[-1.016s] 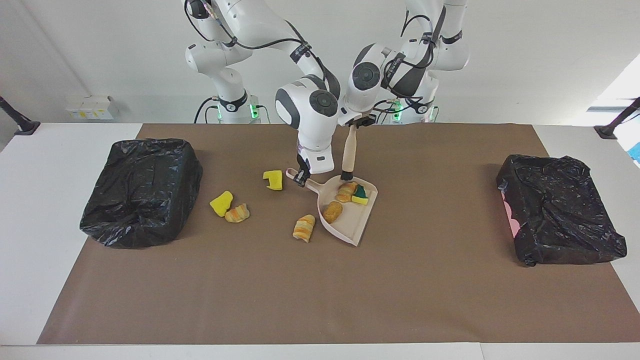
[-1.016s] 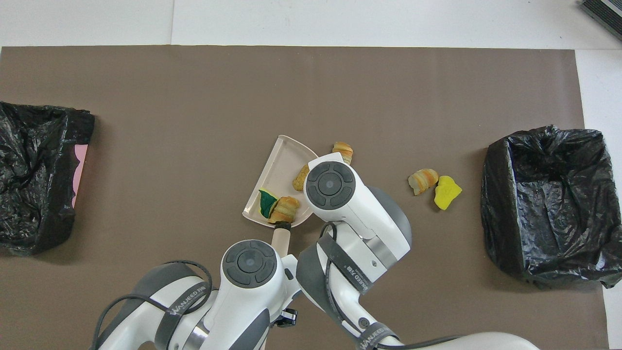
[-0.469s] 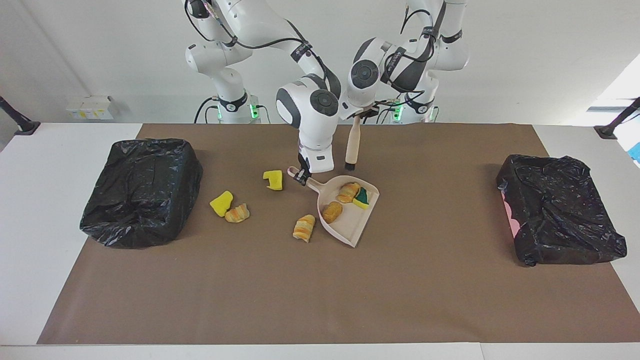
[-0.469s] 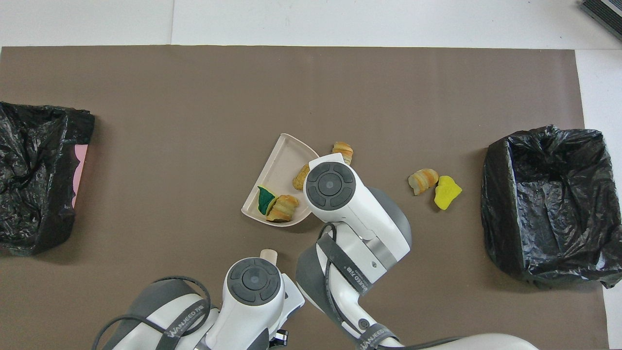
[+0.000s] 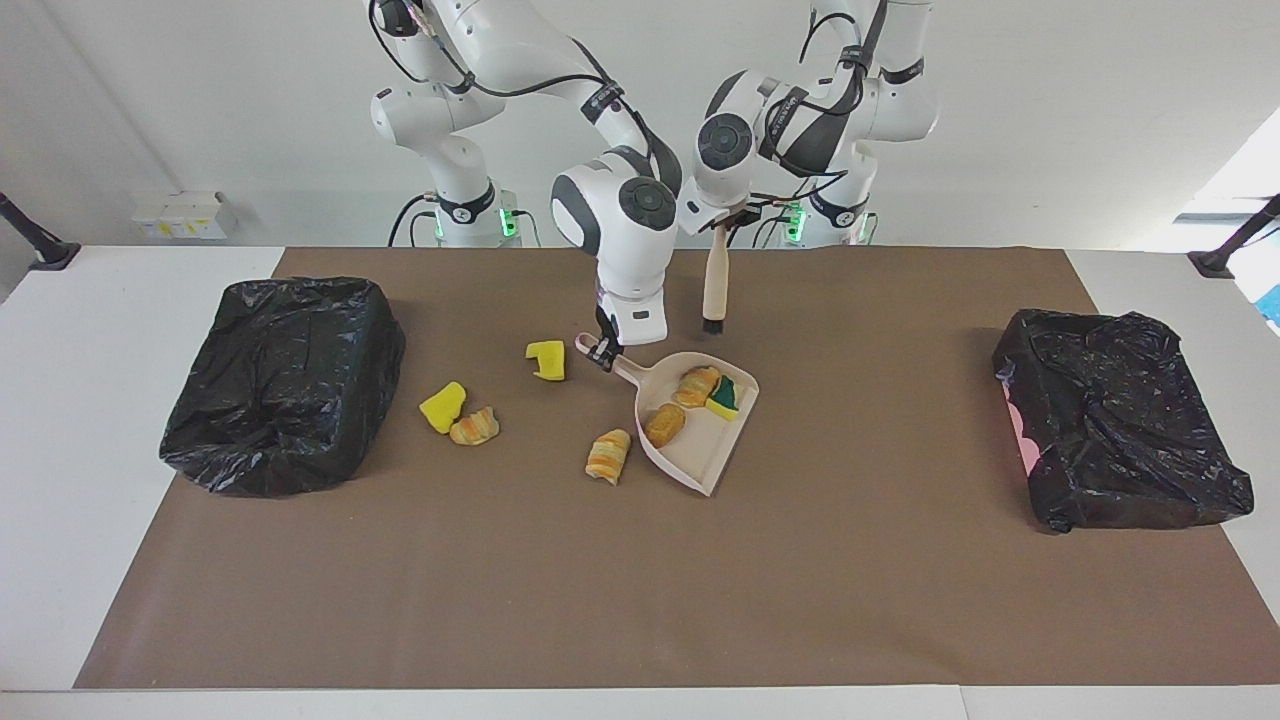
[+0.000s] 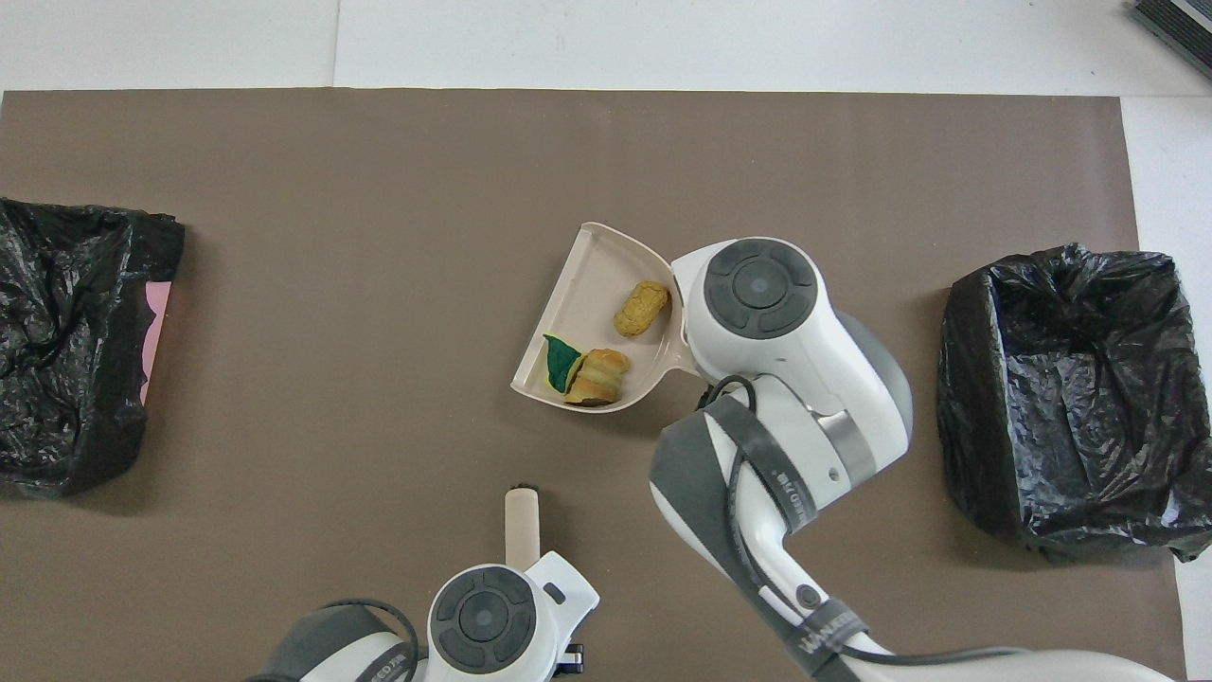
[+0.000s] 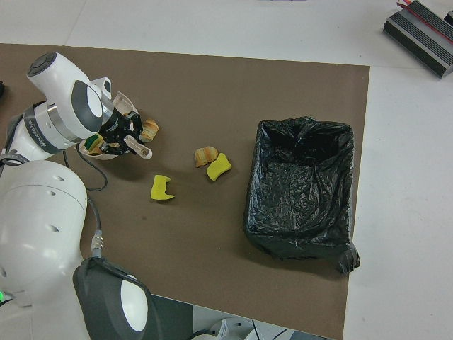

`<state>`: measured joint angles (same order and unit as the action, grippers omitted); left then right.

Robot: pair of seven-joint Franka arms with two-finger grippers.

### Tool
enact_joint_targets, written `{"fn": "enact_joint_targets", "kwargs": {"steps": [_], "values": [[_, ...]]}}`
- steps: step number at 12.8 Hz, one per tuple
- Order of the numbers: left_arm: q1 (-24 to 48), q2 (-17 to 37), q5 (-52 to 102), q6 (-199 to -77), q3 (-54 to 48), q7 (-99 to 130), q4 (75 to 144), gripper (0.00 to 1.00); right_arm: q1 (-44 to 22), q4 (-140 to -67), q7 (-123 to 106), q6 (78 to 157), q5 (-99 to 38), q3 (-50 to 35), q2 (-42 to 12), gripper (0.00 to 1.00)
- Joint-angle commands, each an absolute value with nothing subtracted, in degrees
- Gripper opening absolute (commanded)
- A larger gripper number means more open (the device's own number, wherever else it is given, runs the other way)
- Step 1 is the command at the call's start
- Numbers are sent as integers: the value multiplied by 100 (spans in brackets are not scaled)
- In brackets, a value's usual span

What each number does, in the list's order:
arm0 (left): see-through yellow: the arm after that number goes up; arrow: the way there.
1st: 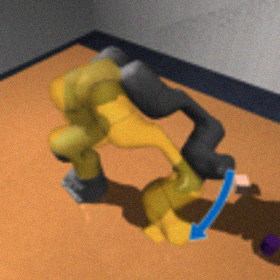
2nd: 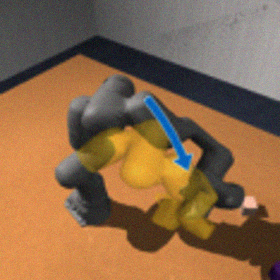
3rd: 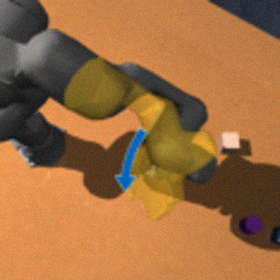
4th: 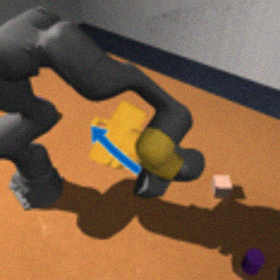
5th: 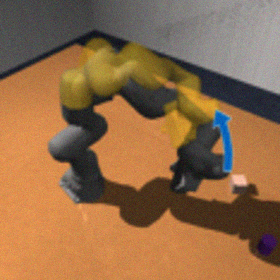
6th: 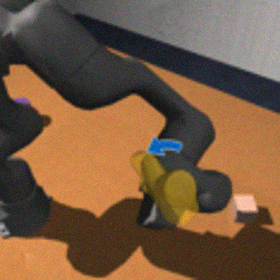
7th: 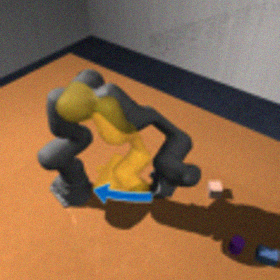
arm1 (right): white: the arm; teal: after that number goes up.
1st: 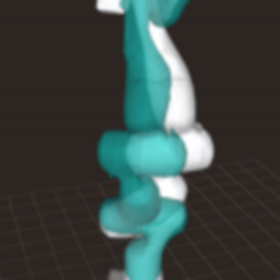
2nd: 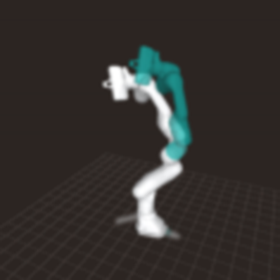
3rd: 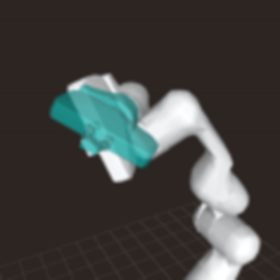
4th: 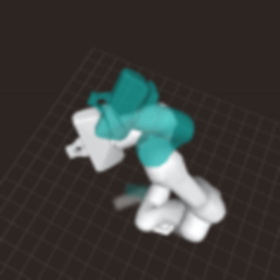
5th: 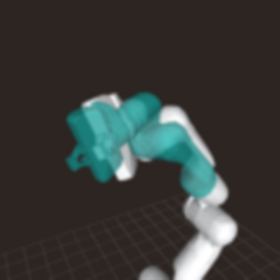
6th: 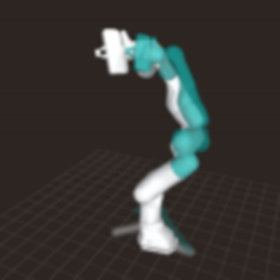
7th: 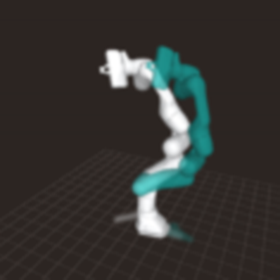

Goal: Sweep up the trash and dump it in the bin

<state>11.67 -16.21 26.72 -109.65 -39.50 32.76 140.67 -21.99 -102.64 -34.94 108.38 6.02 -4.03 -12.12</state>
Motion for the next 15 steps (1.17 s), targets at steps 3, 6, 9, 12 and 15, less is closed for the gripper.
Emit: {"fn": "enact_joint_targets", "kwargs": {"steps": [3,6,9,12,15], "values": [[1310,-1802,3146,-11645,-4184,3384,14476,0,-1189,-9880,-5173,10170,369,-448,-967,0],[1310,-1758,3146,-11715,-4298,3393,14484,0,-495,-9721,-6263,10028,378,-404,-958,0],[1318,-1662,3138,-11855,-4403,3541,14484,0,314,-9668,-7432,10072,501,-387,-958,0],[1318,-1652,3138,-11988,-4421,3542,14546,1,1000,-9668,-8128,10151,929,-378,-958,0],[1301,-1583,3129,-11971,-4412,3481,14555,19,1606,-9650,-8787,10160,1362,-378,-932,0]]}}
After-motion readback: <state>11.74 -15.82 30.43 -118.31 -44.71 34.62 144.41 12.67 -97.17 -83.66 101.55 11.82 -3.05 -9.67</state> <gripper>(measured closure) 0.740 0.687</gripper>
